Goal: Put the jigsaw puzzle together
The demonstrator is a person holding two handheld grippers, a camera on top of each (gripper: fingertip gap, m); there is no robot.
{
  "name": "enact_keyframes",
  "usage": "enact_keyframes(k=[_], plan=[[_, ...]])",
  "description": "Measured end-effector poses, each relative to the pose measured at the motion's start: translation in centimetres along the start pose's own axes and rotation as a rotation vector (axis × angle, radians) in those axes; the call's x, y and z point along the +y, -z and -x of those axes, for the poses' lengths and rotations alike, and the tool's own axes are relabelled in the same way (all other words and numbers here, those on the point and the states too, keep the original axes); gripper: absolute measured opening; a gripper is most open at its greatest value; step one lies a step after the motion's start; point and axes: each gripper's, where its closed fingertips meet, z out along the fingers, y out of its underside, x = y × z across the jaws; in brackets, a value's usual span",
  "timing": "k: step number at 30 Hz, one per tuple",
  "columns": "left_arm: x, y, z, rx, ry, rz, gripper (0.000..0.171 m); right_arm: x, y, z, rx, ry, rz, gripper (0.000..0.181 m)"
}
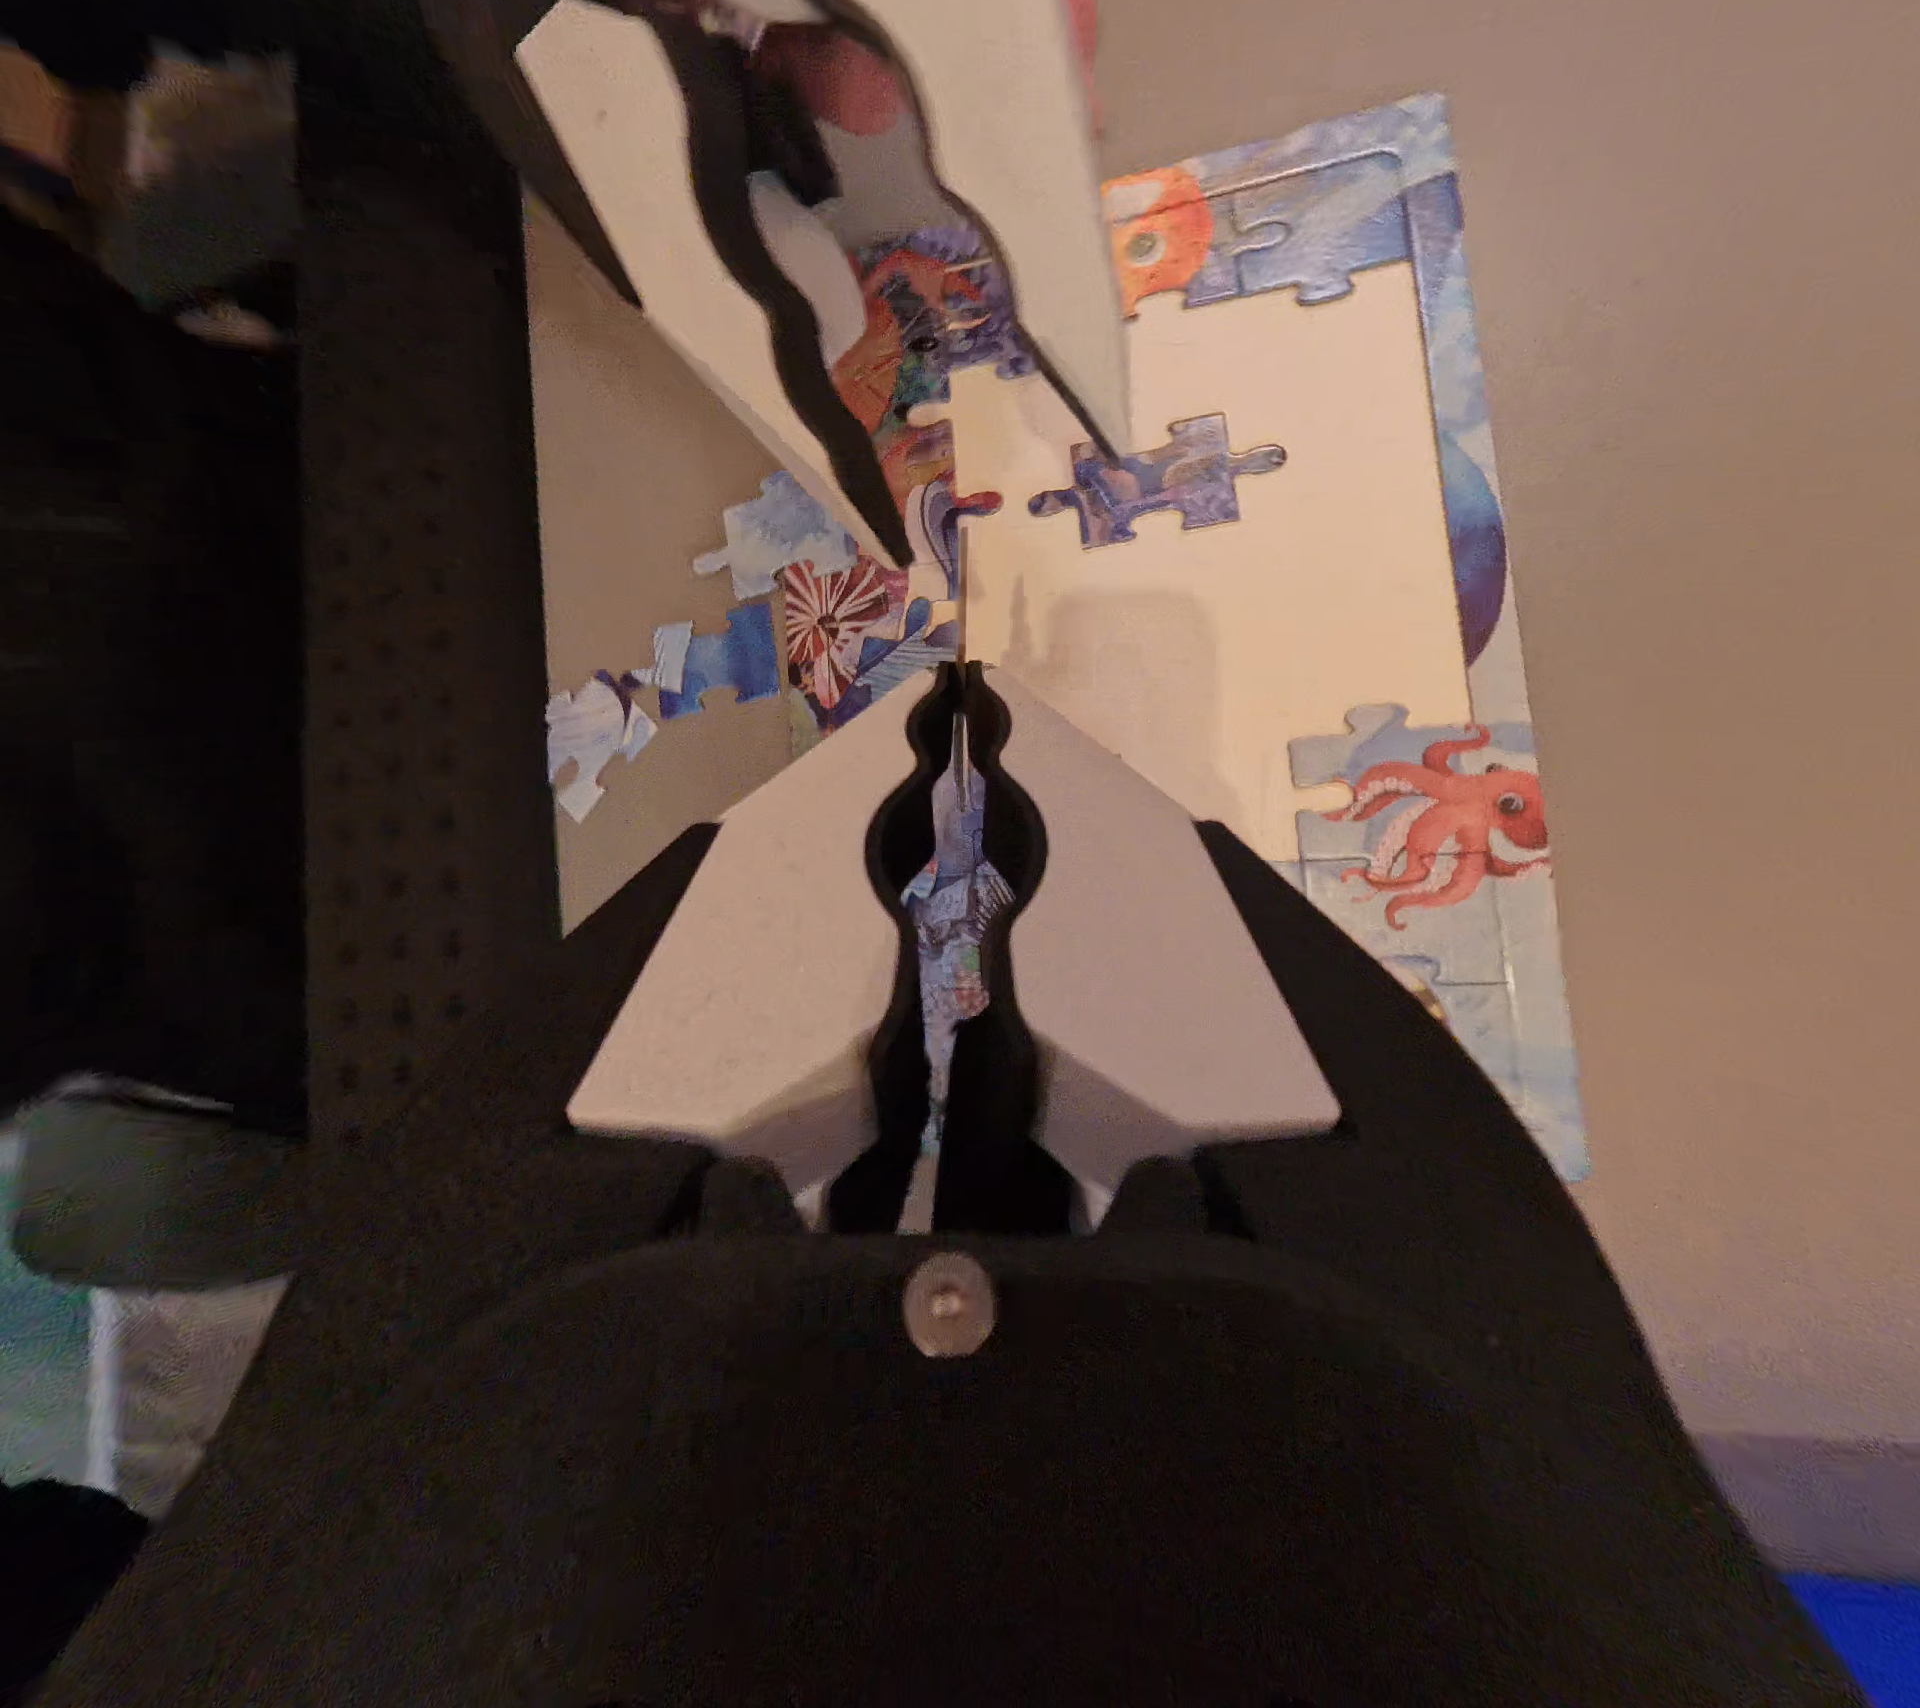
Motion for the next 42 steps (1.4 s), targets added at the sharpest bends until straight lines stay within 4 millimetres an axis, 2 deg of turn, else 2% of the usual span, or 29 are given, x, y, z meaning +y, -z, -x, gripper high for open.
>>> enact_keyframes(k=[2, 6, 9, 12, 15, 18, 22, 25, 30, 33, 34, 38, 42], plan=[[-0.5, -0.6, -0.8, 0.064, 0.009, -0.008, 0.034, 0.0, -0.3, 0.3, 0.054, 0.076, 0.106, 0.000], [-0.9, -0.8, -2.1, 0.145, 0.026, -0.035, 0.002, 0.0, -0.8, 0.6, 0.088, 0.147, 0.211, 0.000], [-1.0, -0.6, -1.8, 0.148, 0.052, -0.055, 0.000, -0.2, -0.8, 0.5, 0.096, 0.162, 0.199, 0.000], [-1.6, -0.1, -0.9, 0.131, 0.114, -0.114, 0.000, -1.2, -0.3, 0.1, 0.110, 0.117, 0.113, 0.002], [-2.7, 0.9, 0.6, 0.116, 0.231, -0.221, 0.000, -2.6, 1.2, -1.0, 0.144, 0.001, -0.045, 0.028], [-3.8, 2.3, 2.2, 0.115, 0.367, -0.358, 0.000, -3.2, 3.2, -2.1, 0.140, -0.153, -0.260, 0.034], [-5.1, 3.9, 3.7, 0.162, 0.548, -0.554, 0.000, -3.0, 5.0, -2.4, 0.021, -0.314, -0.531, 0.029], [-5.6, 4.5, 4.2, 0.188, 0.631, -0.642, 0.000, -3.0, 5.1, -2.1, -0.064, -0.365, -0.640, 0.026], [-6.3, 4.3, 3.7, 0.217, 0.673, -0.693, 0.000, -4.6, 4.2, -0.7, -0.153, -0.337, -0.697, 0.021], [-6.5, 4.0, 3.3, 0.224, 0.675, -0.704, 0.000, -5.7, 4.3, 0.1, -0.202, -0.306, -0.731, 0.001], [-6.5, 4.1, 3.3, 0.228, 0.680, -0.713, 0.000, -5.9, 4.5, 0.2, -0.203, -0.299, -0.740, 0.001], [-6.2, 3.8, 3.1, 0.247, 0.677, -0.703, 0.000, -5.7, 4.9, 0.1, -0.187, -0.279, -0.722, 0.000], [-5.2, 2.8, 2.5, 0.266, 0.655, -0.631, 0.000, -5.0, 4.8, -0.2, -0.160, -0.276, -0.627, 0.000]])
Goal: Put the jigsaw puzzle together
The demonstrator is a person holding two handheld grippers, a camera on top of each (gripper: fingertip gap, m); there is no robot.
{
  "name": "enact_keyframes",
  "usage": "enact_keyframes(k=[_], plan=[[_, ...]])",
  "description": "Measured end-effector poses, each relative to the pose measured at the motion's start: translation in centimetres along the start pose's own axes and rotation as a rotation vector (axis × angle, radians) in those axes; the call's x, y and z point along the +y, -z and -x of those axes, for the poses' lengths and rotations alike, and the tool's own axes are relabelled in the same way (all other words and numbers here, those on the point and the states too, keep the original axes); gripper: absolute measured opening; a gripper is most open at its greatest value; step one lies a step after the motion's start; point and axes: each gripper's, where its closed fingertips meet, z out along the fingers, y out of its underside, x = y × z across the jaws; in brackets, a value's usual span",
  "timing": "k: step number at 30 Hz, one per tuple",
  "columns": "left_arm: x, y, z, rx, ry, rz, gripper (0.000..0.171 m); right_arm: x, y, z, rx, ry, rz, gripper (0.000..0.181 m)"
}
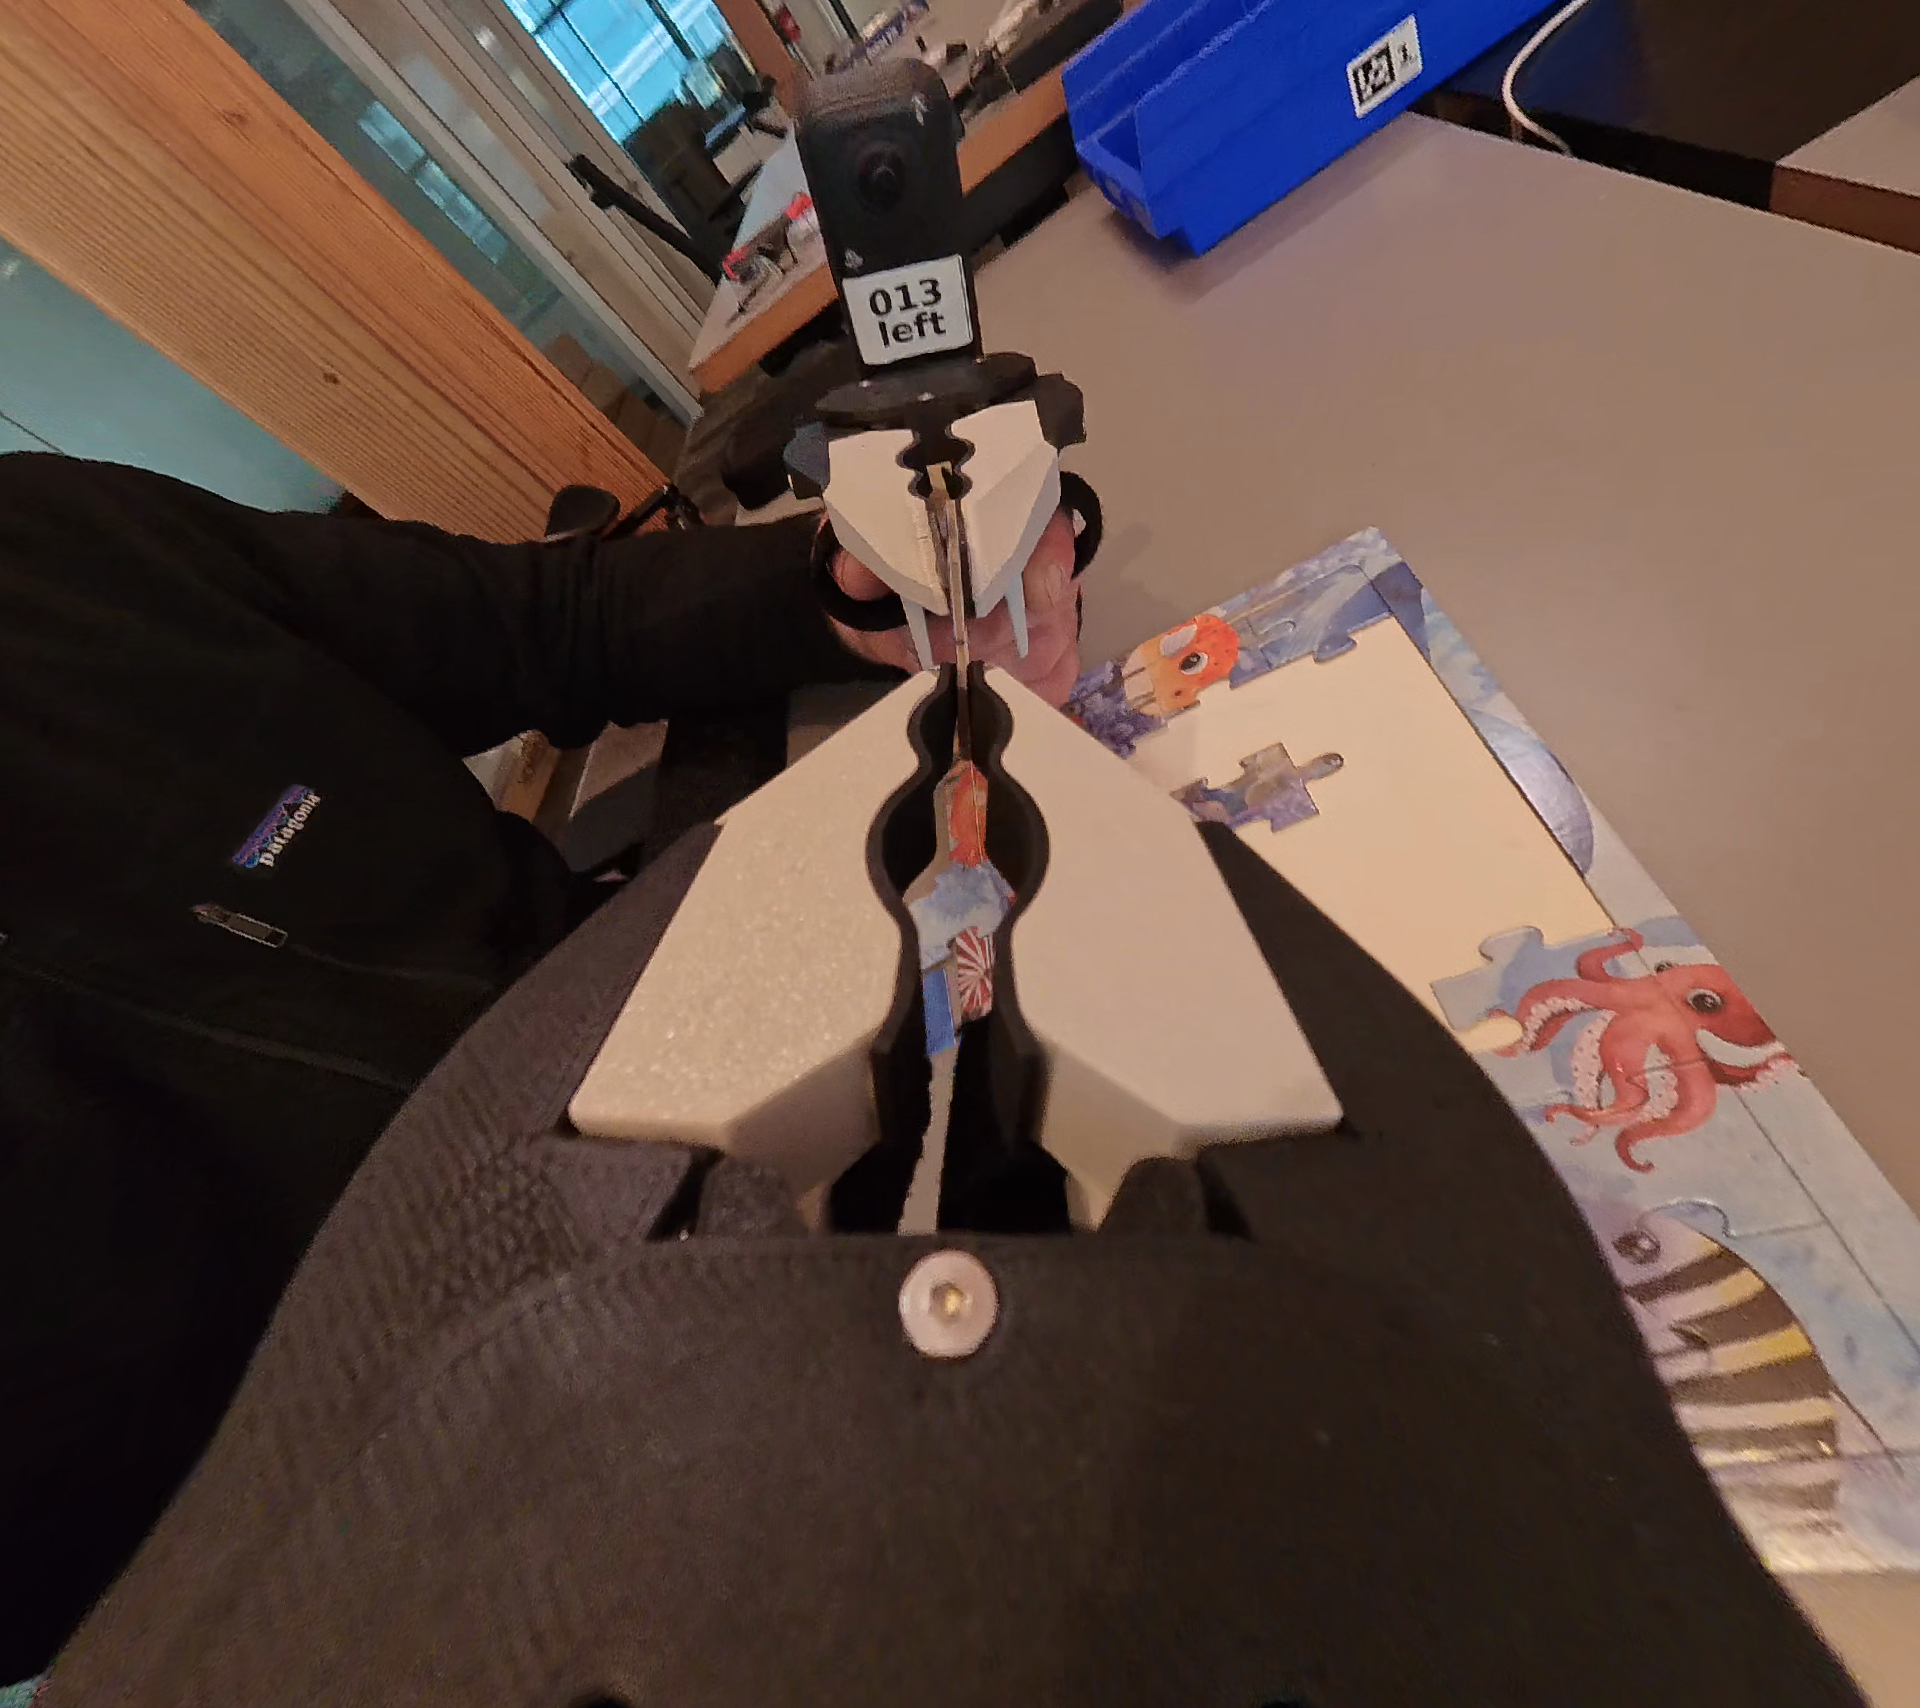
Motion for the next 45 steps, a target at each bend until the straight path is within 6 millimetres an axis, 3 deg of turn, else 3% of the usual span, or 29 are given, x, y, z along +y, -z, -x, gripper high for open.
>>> enact_keyframes(k=[7, 10, 14, 17, 22, 27, 34, 40, 45], plan=[[3.7, -0.4, 1.1, -0.060, -0.088, 0.221, 0.000, 1.5, 0.5, -1.3, 0.071, -0.017, 0.234, 0.000], [6.4, -0.4, 2.3, -0.124, -0.155, 0.378, 0.000, 2.1, 0.7, -1.9, 0.075, -0.036, 0.320, 0.000], [7.6, 0.1, 4.2, -0.217, -0.189, 0.454, 0.001, 5.1, 1.5, -4.3, 0.132, -0.056, 0.552, 0.000], [7.9, 0.0, 4.6, -0.230, -0.205, 0.481, 0.004, 7.2, 2.0, -6.5, 0.187, -0.059, 0.724, 0.000], [10.1, -0.3, 4.5, -0.233, -0.312, 0.606, 0.011, 9.8, 1.5, -8.3, 0.117, -0.097, 0.908, 0.000], [11.9, -0.4, 4.8, -0.244, -0.385, 0.686, 0.012, 11.3, 1.0, -9.6, 0.059, -0.138, 0.986, 0.000], [13.8, -0.9, 5.3, -0.252, -0.457, 0.766, 0.016, 11.6, 1.0, -9.8, -0.023, -0.197, 0.994, 0.000], [13.7, -1.1, 5.2, -0.262, -0.533, 0.785, 0.017, 11.1, 1.0, -9.1, -0.102, -0.207, 0.960, 0.000], [10.2, 1.0, 5.9, -0.308, -0.556, 0.775, 0.023, 9.5, 1.5, -8.1, -0.074, -0.147, 0.893, 0.000]])
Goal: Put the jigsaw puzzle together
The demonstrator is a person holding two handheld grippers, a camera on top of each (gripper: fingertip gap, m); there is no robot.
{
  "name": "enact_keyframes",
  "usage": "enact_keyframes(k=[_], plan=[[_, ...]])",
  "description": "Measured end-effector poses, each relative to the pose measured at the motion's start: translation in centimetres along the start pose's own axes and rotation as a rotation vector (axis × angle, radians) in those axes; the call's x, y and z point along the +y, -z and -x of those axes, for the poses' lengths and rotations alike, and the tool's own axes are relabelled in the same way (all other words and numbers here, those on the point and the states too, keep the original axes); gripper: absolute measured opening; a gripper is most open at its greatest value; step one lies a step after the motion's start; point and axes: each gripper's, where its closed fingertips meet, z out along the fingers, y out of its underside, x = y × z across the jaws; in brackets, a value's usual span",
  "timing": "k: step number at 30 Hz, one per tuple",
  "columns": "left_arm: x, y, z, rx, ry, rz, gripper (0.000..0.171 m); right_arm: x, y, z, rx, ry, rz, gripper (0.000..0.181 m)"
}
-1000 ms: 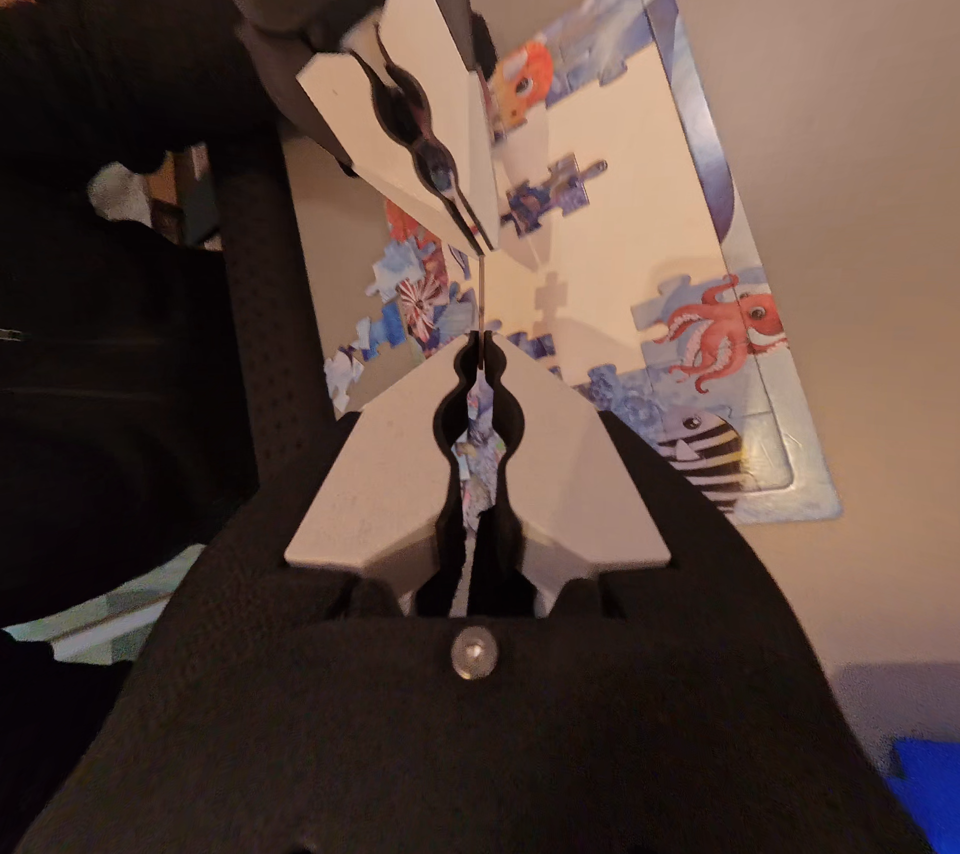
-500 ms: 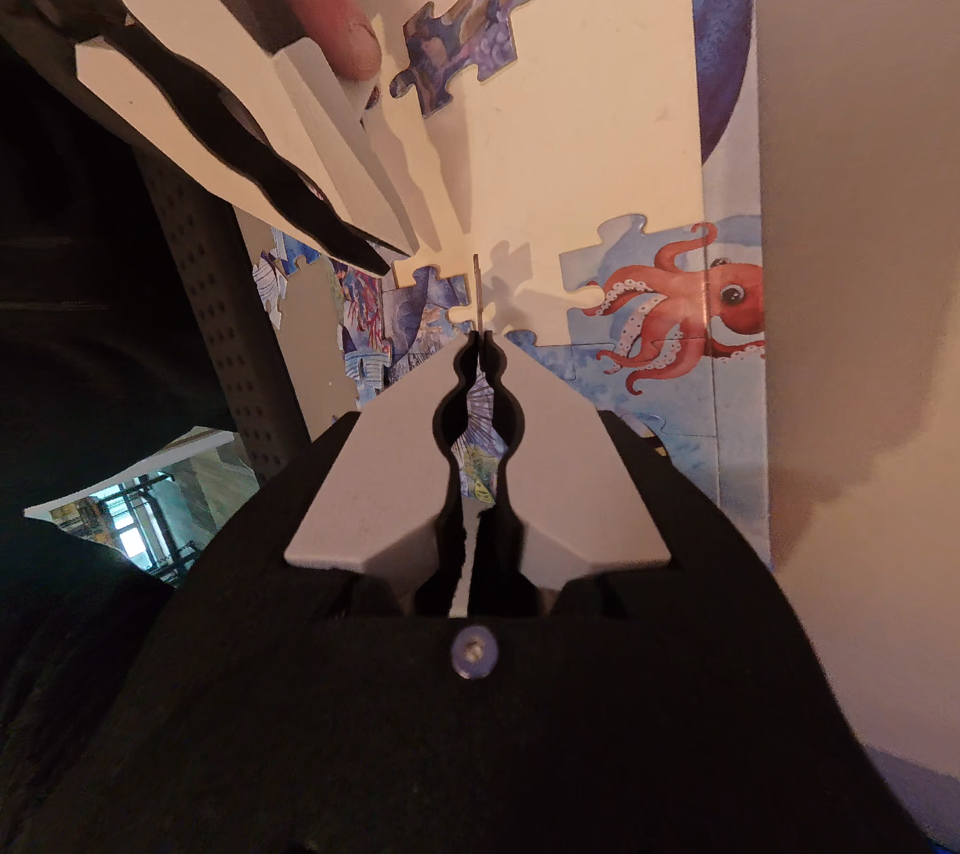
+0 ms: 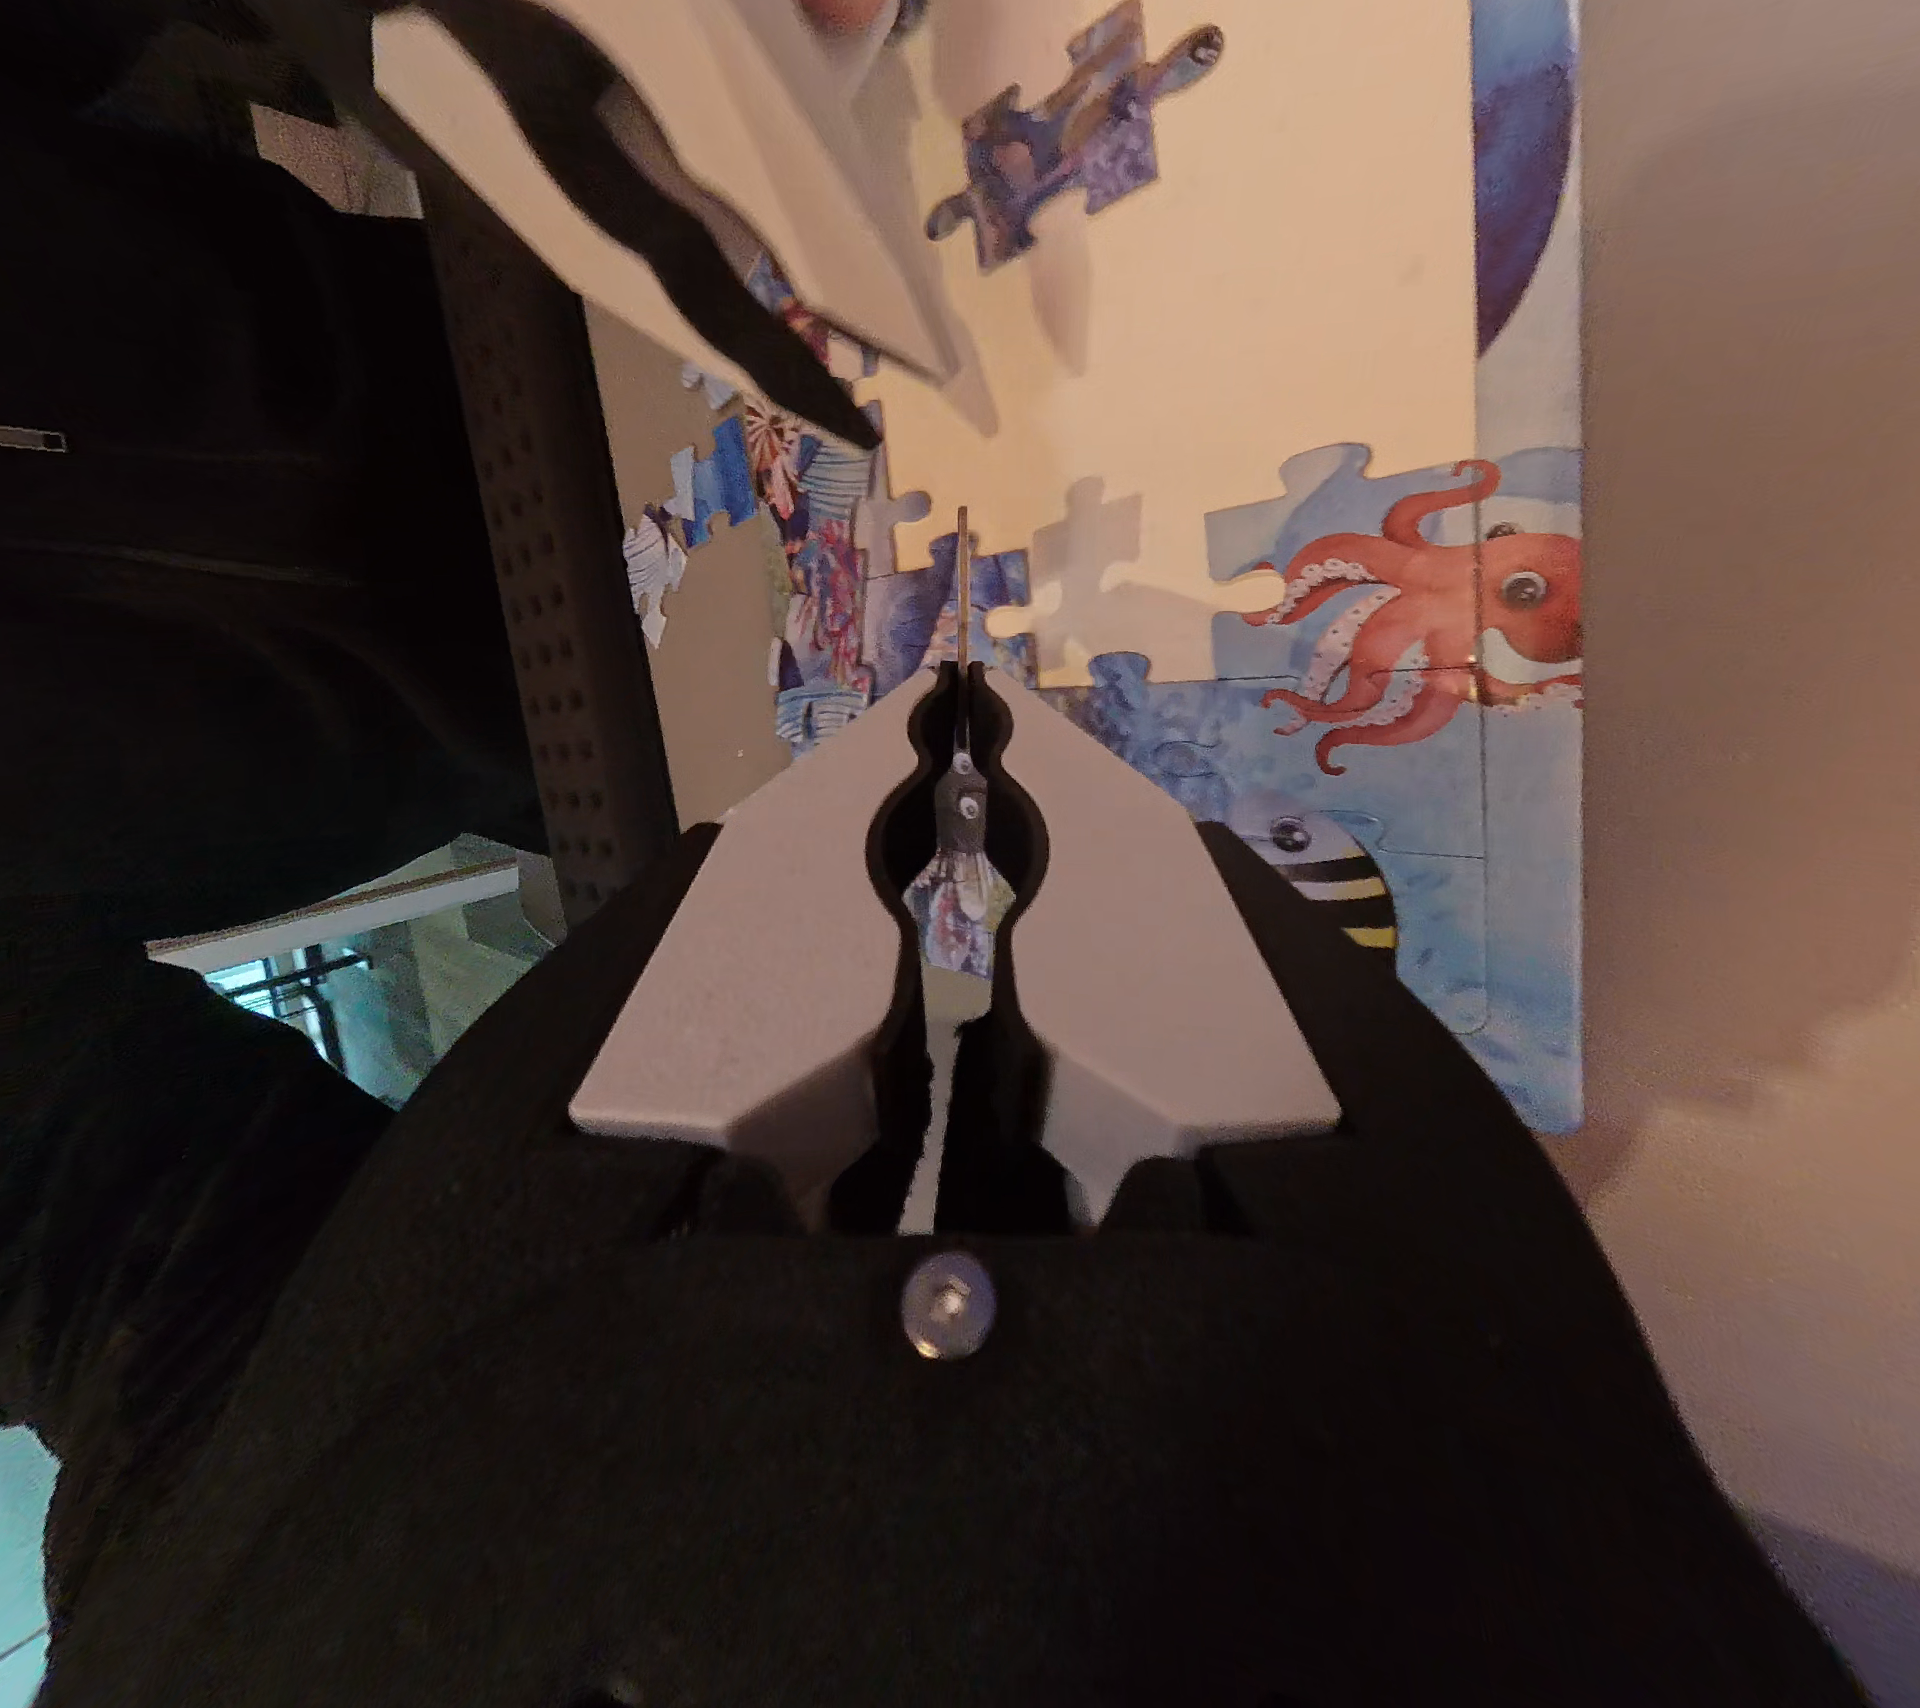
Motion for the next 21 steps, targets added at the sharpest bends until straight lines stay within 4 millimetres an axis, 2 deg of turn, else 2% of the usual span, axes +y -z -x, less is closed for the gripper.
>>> enact_keyframes(k=[3, 5, 8, 10, 13, 16, 19, 21], plan=[[0.6, 4.1, 2.3, -0.058, -0.033, 0.052, 0.026, -0.1, 0.5, 2.0, 0.026, 0.057, -0.046, 0.000], [1.4, 7.8, 3.8, -0.111, -0.053, 0.108, 0.030, 0.6, 0.2, 3.2, 0.048, 0.085, -0.049, 0.000], [3.4, 13.7, 4.7, -0.143, -0.038, 0.198, 0.036, 2.1, -0.1, 4.9, 0.070, 0.112, -0.070, 0.000], [5.6, 17.3, 4.5, -0.147, -0.006, 0.261, 0.041, 3.2, -0.3, 5.9, 0.082, 0.116, -0.087, 0.000], [10.3, 21.7, 3.6, -0.165, 0.052, 0.369, 0.046, 5.0, -0.8, 6.9, 0.087, 0.104, -0.112, 0.000], [14.2, 23.5, 1.4, -0.125, 0.131, 0.401, 0.054, 6.5, -1.6, 7.4, 0.096, 0.077, -0.117, 0.000], [17.7, 23.0, -0.5, -0.087, 0.151, 0.456, 0.057, 7.5, -2.4, 8.2, 0.103, 0.060, -0.126, 0.000], [20.0, 22.5, -0.8, -0.098, 0.159, 0.504, 0.059, 8.0, -2.8, 8.7, 0.106, 0.049, -0.137, 0.000]])
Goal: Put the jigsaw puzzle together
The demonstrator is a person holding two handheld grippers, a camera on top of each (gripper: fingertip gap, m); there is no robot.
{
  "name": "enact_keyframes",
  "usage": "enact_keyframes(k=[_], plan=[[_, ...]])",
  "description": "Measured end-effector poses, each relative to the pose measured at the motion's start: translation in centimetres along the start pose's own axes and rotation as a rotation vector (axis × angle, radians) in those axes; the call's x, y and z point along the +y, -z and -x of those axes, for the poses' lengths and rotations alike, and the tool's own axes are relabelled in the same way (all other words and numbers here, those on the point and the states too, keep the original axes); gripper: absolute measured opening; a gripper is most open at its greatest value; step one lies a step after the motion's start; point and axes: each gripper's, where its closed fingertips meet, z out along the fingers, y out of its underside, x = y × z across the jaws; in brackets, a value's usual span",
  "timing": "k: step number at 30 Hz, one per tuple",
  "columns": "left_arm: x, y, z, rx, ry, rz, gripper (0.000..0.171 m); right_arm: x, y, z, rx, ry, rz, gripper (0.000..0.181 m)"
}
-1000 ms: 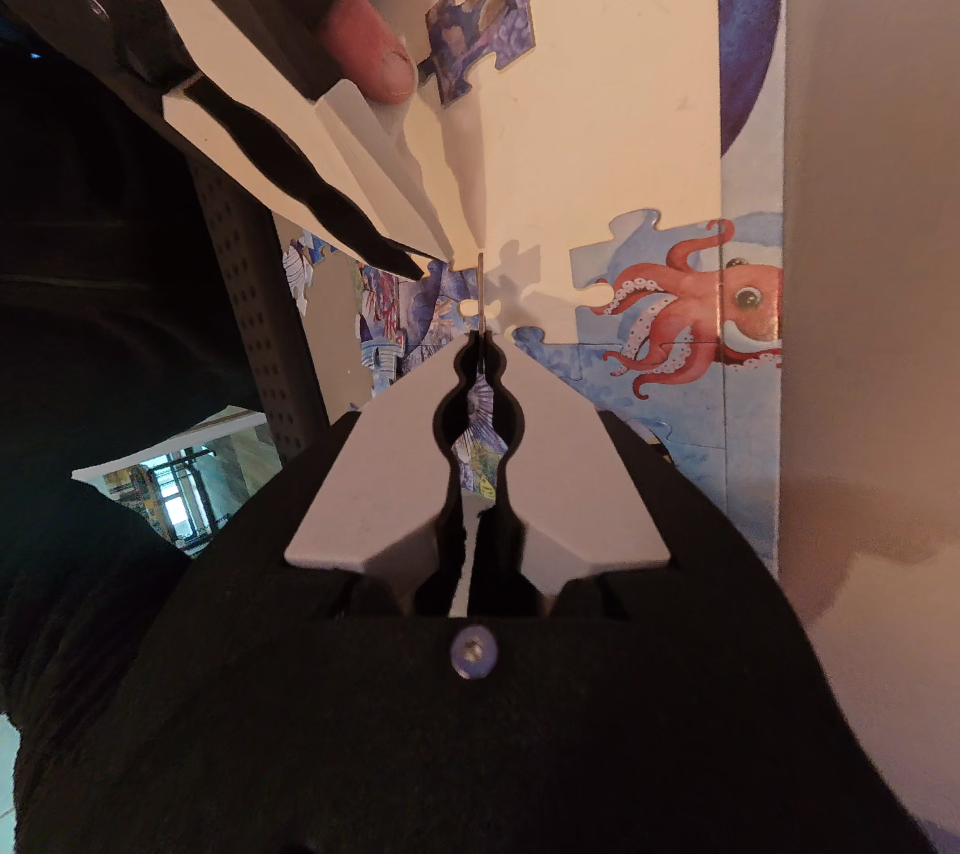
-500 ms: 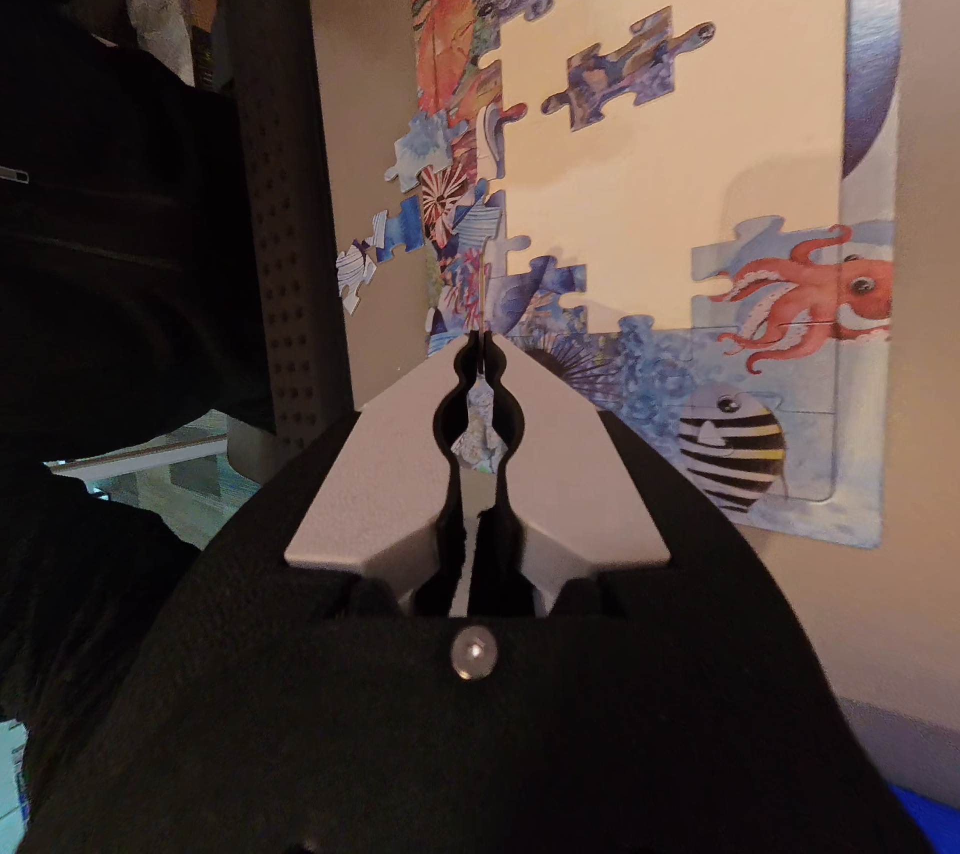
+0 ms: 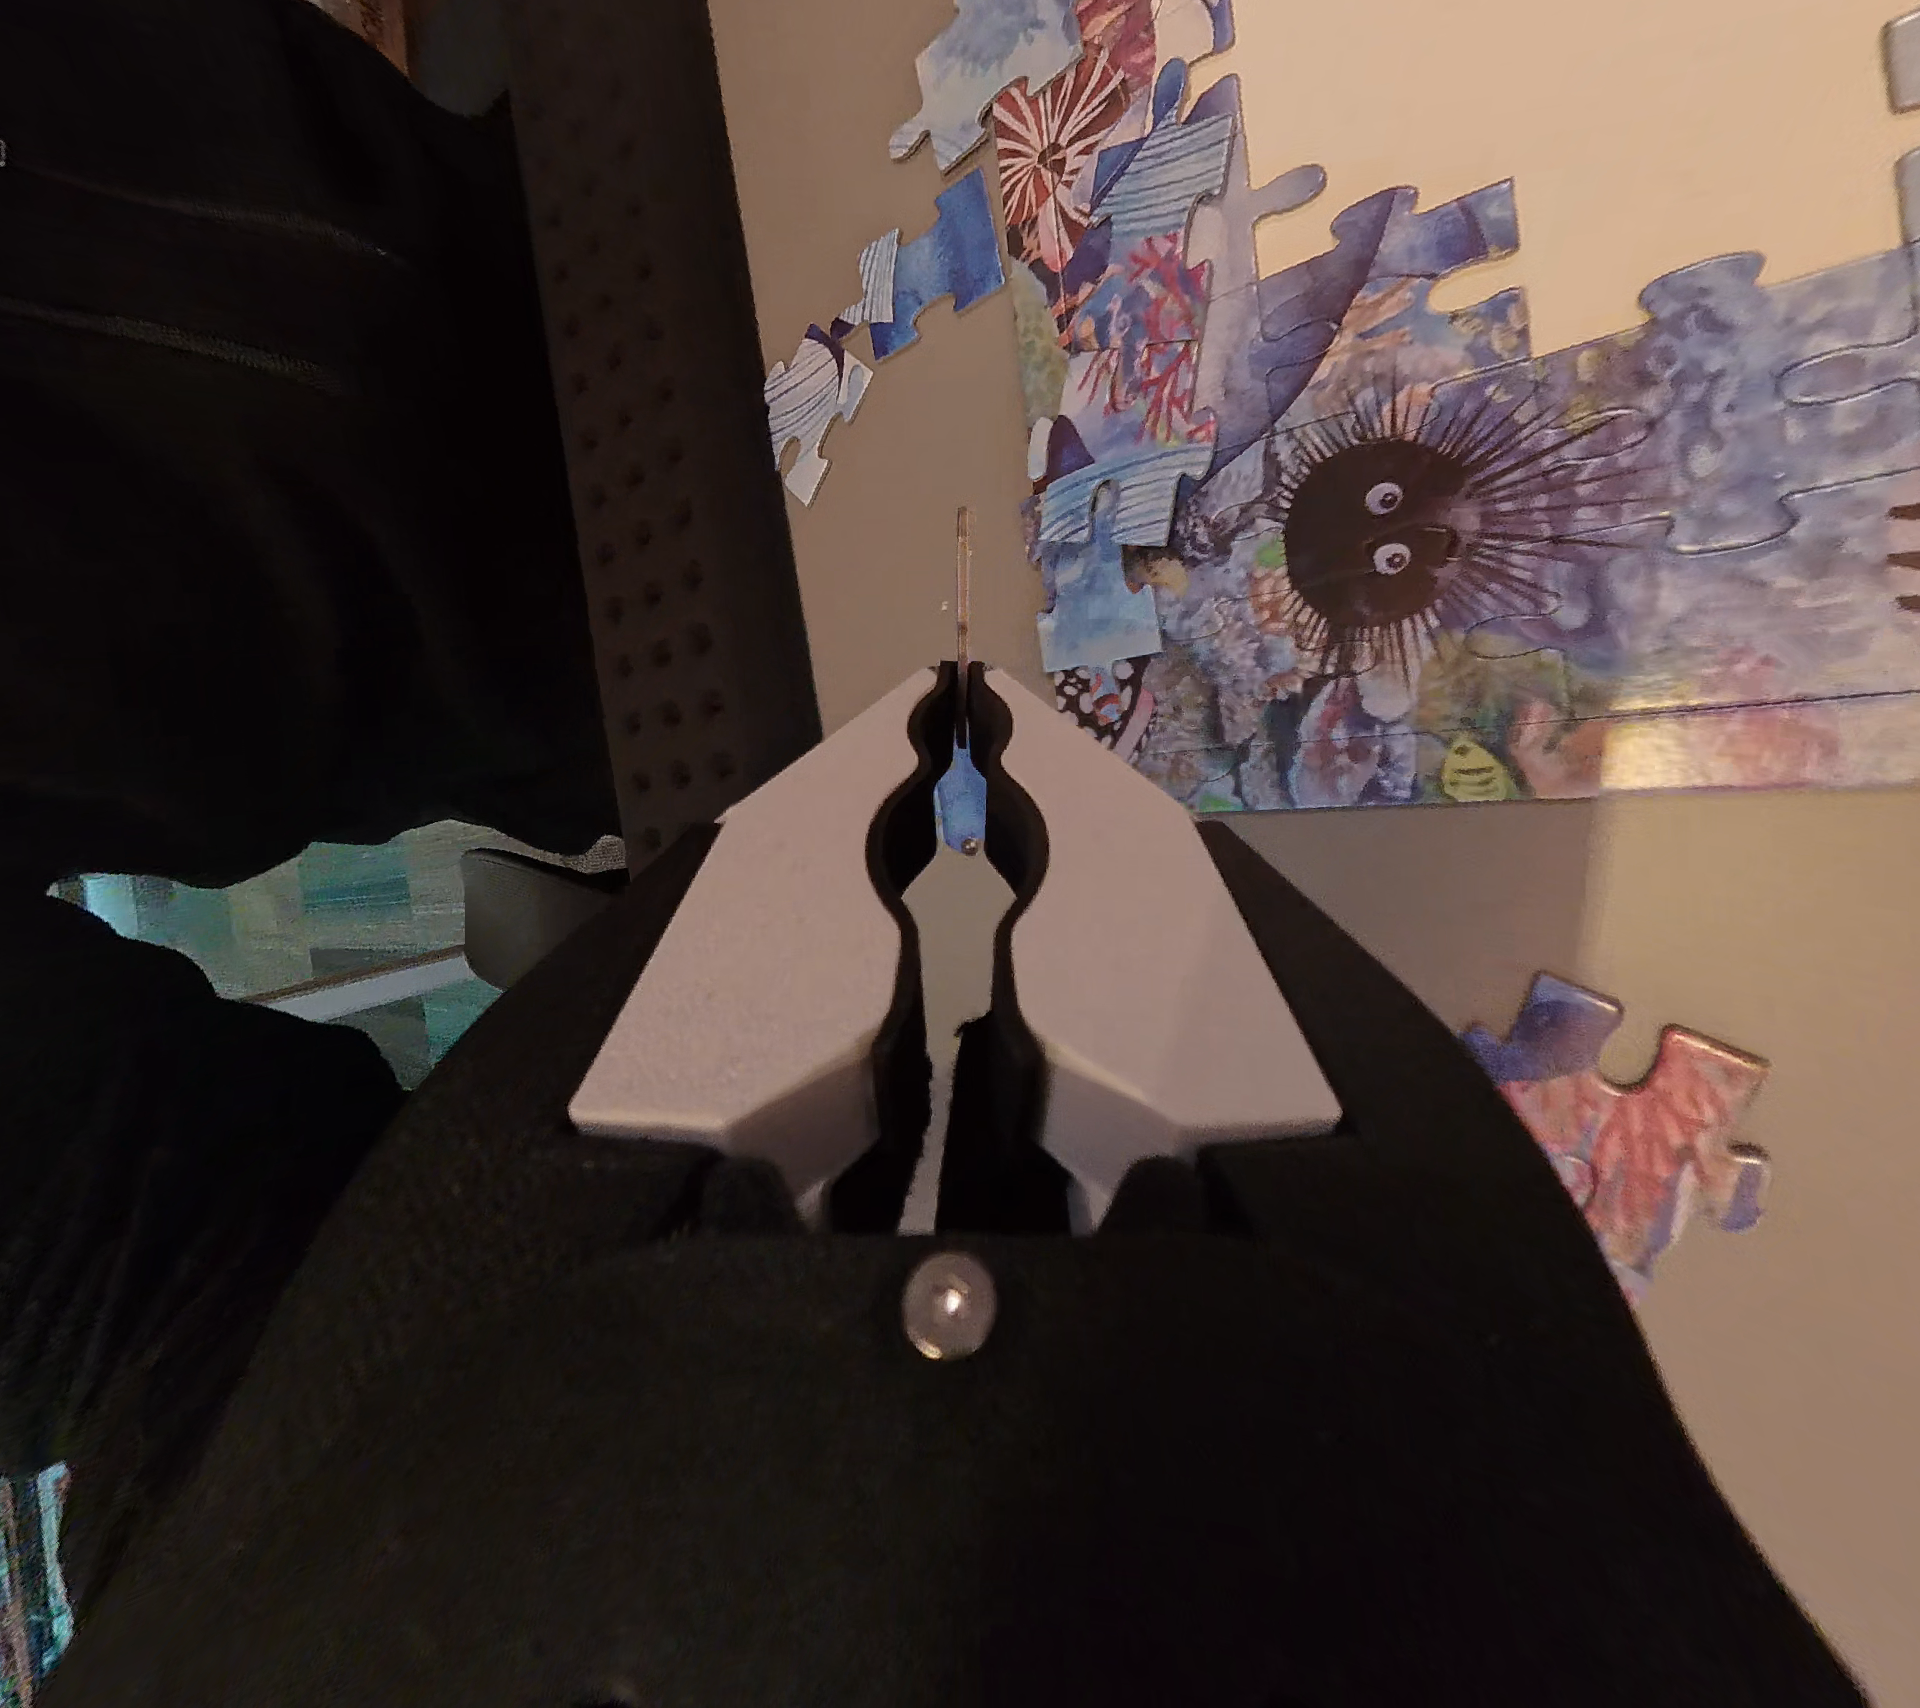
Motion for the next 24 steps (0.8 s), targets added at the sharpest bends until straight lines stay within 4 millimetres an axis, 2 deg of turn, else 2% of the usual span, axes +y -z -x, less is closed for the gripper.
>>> enact_keyframes(k=[2, 4, 7, 10, 14, 15, 16, 21, 24], plan=[[1.1, -1.3, 0.1, 0.004, 0.025, 0.013, 0.059, 0.3, -0.3, 0.6, 0.005, -0.005, -0.015, 0.000], [1.2, -2.4, -0.4, 0.045, 0.042, -0.026, 0.059, 0.6, -0.5, 1.2, 0.010, -0.007, -0.026, 0.000], [0.6, -2.8, -0.1, 0.069, 0.079, -0.113, 0.056, 0.9, -0.7, 1.9, 0.015, -0.010, -0.041, 0.000], [0.3, -3.0, -0.1, 0.098, 0.104, -0.172, 0.046, 1.3, -0.8, 2.3, 0.022, -0.019, -0.056, 0.000], [0.0, -3.1, 0.0, 0.084, 0.092, -0.213, 0.045, 1.9, -0.9, 2.8, 0.025, -0.036, -0.078, 0.000], [-0.2, -3.0, 0.3, 0.058, 0.078, -0.229, 0.016, 2.1, -0.9, 2.9, 0.028, -0.039, -0.080, 0.000], [-0.2, -3.1, 0.7, 0.036, 0.081, -0.228, 0.000, 2.3, -0.9, 3.1, 0.031, -0.041, -0.085, 0.000], [-0.7, -2.9, 0.4, 0.044, 0.086, -0.233, 0.014, 3.3, -0.8, 3.8, 0.040, -0.061, -0.118, 0.000], [0.3, -1.2, -0.6, 0.060, 0.112, -0.183, 0.042, 3.8, -0.9, 4.3, 0.044, -0.065, -0.133, 0.000]])
